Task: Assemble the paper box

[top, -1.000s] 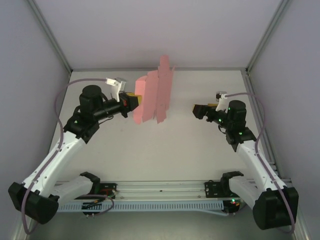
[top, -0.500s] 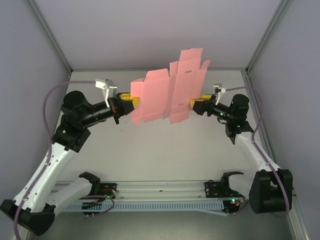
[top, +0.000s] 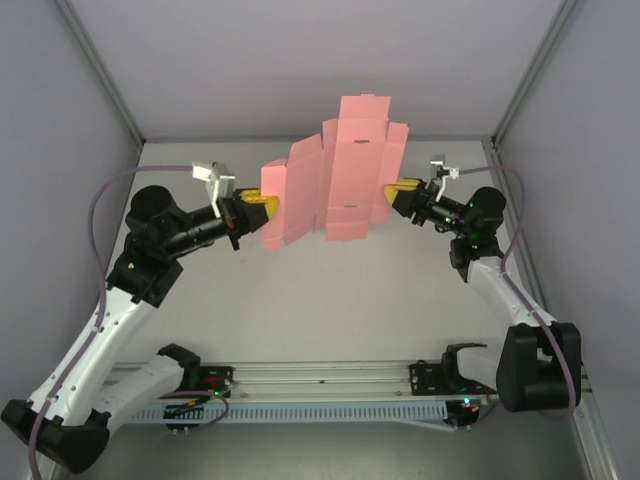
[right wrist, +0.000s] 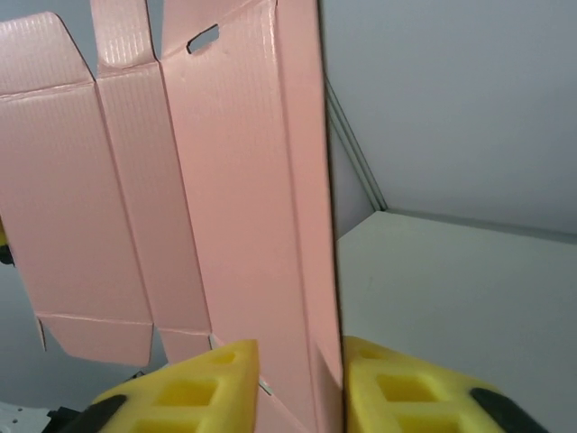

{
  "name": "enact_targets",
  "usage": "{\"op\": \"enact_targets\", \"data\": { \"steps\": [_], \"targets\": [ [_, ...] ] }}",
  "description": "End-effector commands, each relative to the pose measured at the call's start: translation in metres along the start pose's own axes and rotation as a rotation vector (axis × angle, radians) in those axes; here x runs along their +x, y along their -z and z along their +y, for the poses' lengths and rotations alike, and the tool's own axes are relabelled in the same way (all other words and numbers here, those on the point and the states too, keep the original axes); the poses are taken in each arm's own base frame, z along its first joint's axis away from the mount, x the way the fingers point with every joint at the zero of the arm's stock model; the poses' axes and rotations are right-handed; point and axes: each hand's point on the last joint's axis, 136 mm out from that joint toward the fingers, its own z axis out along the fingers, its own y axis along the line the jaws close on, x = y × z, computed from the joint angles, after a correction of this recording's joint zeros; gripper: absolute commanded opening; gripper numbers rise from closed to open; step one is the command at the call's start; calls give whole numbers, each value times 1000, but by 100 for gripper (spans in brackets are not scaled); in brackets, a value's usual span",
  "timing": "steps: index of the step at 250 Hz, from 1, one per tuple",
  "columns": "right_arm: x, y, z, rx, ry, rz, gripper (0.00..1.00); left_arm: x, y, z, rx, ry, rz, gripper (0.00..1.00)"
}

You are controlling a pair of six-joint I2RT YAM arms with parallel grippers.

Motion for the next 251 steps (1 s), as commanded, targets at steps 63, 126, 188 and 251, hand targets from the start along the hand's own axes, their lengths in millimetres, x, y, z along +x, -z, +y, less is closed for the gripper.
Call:
{"op": "enact_targets", "data": {
  "steps": [63,126,188,251],
  "targets": [
    [8,-1,27,-111,64,66,17,-6,2,15,-83,42,-58,0],
    [6,-7,23,-57,77,86,0,5,2,28,-139,70,-47,0],
    [80,-5,-11,267,-30,421,0,74,49,123,-739,222,111,100],
    [179,6,-49,377,-224,779,0,114,78,151,-954,266,226,100]
  ]
}}
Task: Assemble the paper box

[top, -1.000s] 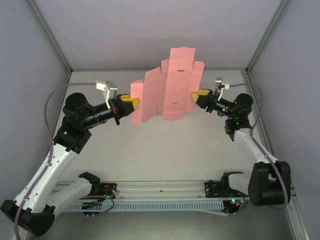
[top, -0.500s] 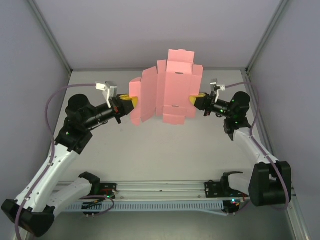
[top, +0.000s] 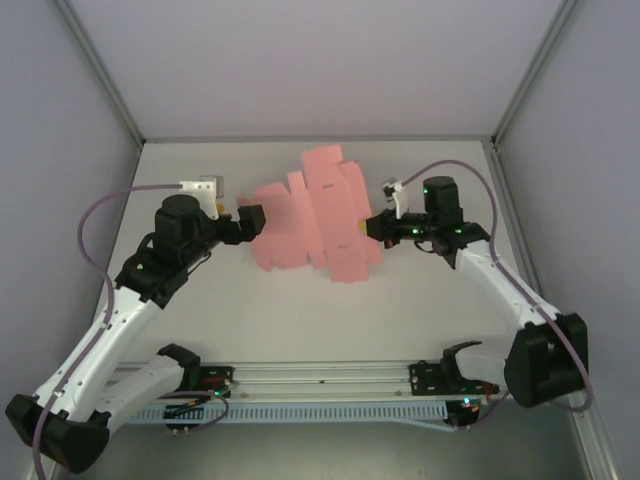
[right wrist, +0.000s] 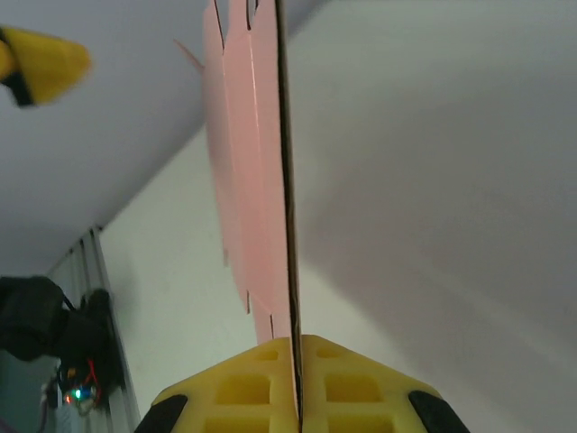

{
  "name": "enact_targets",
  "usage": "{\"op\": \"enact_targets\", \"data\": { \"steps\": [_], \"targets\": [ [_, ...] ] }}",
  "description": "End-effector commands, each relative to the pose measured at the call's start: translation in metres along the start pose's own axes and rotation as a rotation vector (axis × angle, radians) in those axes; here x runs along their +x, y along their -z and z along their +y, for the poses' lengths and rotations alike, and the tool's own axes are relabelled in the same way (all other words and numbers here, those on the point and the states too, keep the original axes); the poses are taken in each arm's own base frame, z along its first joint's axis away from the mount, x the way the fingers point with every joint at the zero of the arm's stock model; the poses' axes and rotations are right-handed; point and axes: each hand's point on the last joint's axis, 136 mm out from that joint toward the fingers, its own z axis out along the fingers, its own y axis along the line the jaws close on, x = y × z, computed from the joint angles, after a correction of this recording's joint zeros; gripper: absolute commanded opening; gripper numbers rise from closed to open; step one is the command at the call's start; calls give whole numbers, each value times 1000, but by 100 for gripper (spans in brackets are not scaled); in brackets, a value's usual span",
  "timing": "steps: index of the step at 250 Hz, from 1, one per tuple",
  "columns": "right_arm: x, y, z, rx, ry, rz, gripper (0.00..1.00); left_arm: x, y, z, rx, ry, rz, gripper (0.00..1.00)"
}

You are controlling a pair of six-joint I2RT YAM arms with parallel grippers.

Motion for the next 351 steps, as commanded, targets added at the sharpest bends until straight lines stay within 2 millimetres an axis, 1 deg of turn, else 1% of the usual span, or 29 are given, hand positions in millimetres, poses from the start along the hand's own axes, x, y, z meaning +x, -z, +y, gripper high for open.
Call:
{"op": "enact_targets", "data": {
  "steps": [1,17,27,48,63,72,82,99,121,149,162,177,201,211,225,240,255,274,308,351],
  "targets": [
    [59,-10,-45,184,-103,267,0,17,-1,31,-154,10,39,100],
    [67,-10,-74,329,-76,355,0,17,-2,30,-152,3,42,100],
    [66,-8,-89,407,-29,386,0,18,-3,30,-148,-4,45,100],
    [57,-10,-105,498,101,405,0,19,-6,29,-144,-12,48,99],
    [49,-13,-107,536,211,418,0,21,-9,29,-138,-14,55,100],
    [48,-17,-108,545,301,436,1,24,-13,28,-131,-16,61,99],
    [47,-20,-108,575,400,460,0,26,-17,28,-128,-14,68,99],
    [53,-31,-104,572,594,533,0,29,-24,26,-113,-10,84,100],
    [55,-43,-103,605,811,607,0,35,-35,24,-105,-14,117,100],
    [47,-56,-109,683,957,619,0,42,-48,26,-112,-15,153,100],
    [42,-61,-111,723,1003,598,0,45,-55,18,-64,-18,167,99],
    [40,-70,-109,739,1065,565,0,47,-64,7,-4,-24,179,100],
    [38,-78,-102,735,1114,507,0,50,-81,0,34,-10,197,100],
    [43,-83,-94,675,1118,490,0,53,-90,0,35,-11,218,99],
    [43,-86,-88,644,1111,470,0,58,-103,0,31,-25,250,99],
    [44,-87,-84,621,1101,458,0,64,-117,5,9,-36,284,100],
    [44,-88,-80,608,1097,444,0,70,-129,13,-34,-38,305,99],
    [46,-88,-78,591,1097,446,0,79,-142,21,-61,-41,338,99],
    [45,-88,-76,578,1084,451,0,99,-159,20,-43,-56,393,99],
    [44,-88,-70,560,1071,433,0,119,-168,9,1,-140,434,100]
  ]
}}
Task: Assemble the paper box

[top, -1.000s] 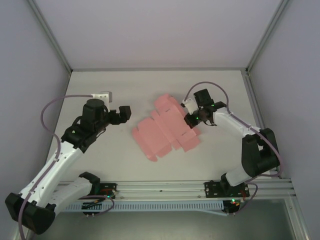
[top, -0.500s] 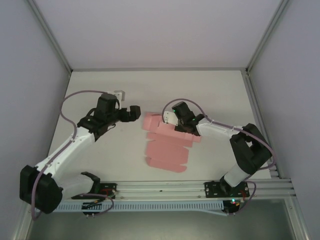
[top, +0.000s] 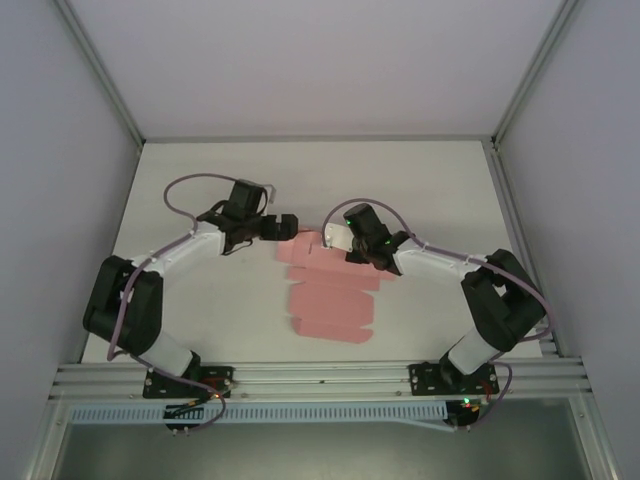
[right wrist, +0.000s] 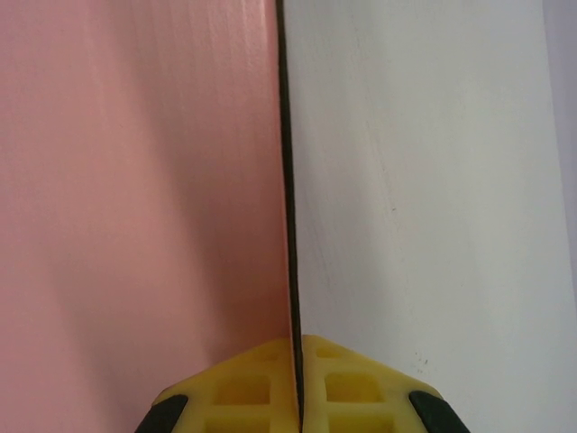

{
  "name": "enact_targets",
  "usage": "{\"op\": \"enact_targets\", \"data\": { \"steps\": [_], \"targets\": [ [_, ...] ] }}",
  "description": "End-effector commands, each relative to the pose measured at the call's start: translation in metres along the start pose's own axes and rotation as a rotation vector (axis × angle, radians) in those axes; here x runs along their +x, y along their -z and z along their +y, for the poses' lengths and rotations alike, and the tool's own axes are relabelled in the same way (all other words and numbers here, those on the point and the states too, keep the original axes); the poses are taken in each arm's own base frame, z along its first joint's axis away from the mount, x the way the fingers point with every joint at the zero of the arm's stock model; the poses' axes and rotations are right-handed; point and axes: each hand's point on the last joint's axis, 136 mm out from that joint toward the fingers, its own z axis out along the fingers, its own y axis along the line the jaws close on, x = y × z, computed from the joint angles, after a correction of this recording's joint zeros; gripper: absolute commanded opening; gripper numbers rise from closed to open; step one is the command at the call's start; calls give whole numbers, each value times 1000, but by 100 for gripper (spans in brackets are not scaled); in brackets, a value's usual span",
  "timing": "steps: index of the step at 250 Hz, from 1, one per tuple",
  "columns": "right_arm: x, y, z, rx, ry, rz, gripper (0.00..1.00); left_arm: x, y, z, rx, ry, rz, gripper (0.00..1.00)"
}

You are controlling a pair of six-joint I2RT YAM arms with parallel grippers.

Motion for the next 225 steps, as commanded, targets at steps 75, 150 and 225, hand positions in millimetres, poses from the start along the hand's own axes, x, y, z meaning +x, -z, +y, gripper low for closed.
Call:
{"op": "enact_targets", "data": {
  "steps": [75,150,225],
  "targets": [
    [-24,15,-3,-33,-63,-97,0,1,-12,-55,90,-186,-32,99],
    [-39,22,-2,-42,-128,-166,0,-25,-8,-70,-134,-37,-209,100],
    [-47,37,-10,-30,-226,-236,0,-37,28,-87,-38,112,-382,99]
  ]
}}
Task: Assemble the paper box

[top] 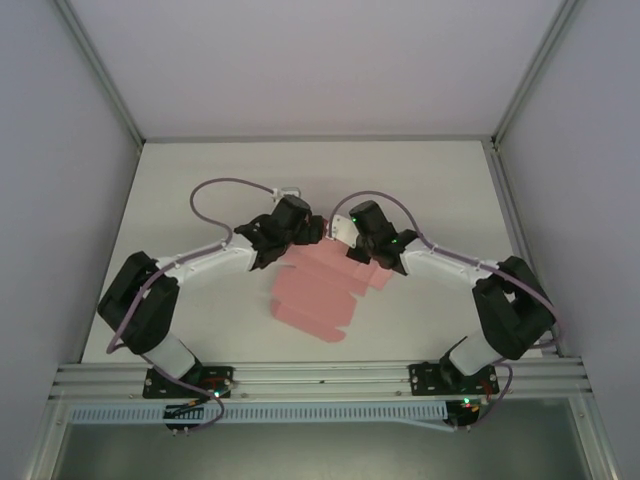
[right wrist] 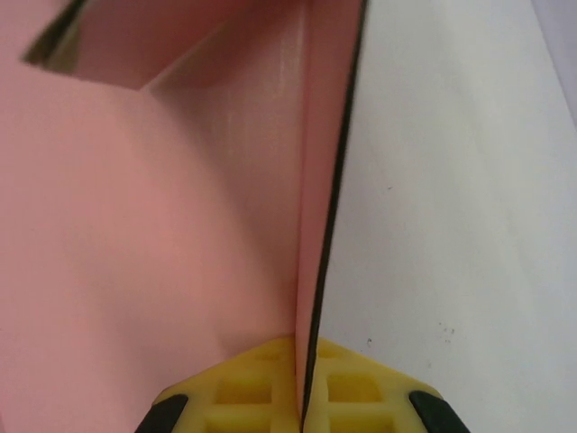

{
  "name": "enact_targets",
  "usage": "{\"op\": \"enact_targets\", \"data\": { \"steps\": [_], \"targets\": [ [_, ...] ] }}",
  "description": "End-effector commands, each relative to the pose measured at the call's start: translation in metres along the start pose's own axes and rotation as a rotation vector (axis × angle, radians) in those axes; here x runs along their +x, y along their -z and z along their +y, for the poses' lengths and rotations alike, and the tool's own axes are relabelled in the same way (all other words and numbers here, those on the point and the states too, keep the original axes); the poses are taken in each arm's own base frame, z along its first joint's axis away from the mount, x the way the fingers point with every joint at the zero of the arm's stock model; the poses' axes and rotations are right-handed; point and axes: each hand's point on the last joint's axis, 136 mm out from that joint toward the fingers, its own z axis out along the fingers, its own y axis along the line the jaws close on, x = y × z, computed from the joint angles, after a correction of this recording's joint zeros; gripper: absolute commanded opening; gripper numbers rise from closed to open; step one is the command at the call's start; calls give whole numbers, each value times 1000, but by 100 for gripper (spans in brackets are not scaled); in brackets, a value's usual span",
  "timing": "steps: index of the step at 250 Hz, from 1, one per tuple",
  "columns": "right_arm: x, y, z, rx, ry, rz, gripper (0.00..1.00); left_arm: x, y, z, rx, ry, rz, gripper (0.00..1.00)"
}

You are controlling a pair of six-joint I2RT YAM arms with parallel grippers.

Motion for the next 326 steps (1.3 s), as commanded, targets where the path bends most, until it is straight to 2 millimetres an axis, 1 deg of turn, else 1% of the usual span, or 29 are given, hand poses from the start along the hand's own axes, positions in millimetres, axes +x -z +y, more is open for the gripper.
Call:
{"op": "enact_targets", "data": {
  "steps": [1,18,30,60,84,95,116,125,139,156,168,182,218,242,251,264,305,326],
  "targets": [
    [-43,17,5,-34,-14,-191,0,-32,25,-27,120,105,-131,99],
    [-37,18,-2,-7,-21,-164,0,-32,32,-18,98,75,-118,99],
    [-31,17,-5,3,-25,-140,0,-27,38,-9,88,65,-100,100],
    [-21,18,-11,21,-46,-113,0,-21,65,5,155,33,-90,100],
    [-17,20,-15,33,-56,-112,0,-18,88,25,188,61,-113,99],
    [-16,21,-16,37,-61,-113,0,-15,94,39,176,83,-114,99],
    [-15,24,-18,43,-70,-123,0,-4,93,78,81,137,-74,100],
    [-15,24,-19,43,-72,-123,0,3,89,96,29,166,-42,100],
    [-15,24,-19,43,-77,-125,0,16,82,118,-31,195,3,100],
    [-16,26,-19,41,-80,-130,0,29,71,136,-69,222,45,99],
    [-17,26,-19,36,-82,-134,0,35,64,141,-69,239,65,100],
    [-17,26,-19,34,-84,-136,0,38,55,138,-41,245,79,99],
    [-17,28,-20,38,-94,-136,0,42,36,117,64,206,126,100],
    [-18,30,-22,40,-110,-146,0,51,28,109,88,173,155,100],
    [-18,30,-22,39,-113,-148,0,53,26,103,118,155,160,100],
    [-17,31,-23,41,-116,-150,0,54,26,90,180,126,160,100],
    [-16,32,-20,28,-117,-151,0,46,32,52,303,38,132,100],
    [-15,31,-20,31,-120,-142,0,41,36,40,335,12,111,100]
  ]
}}
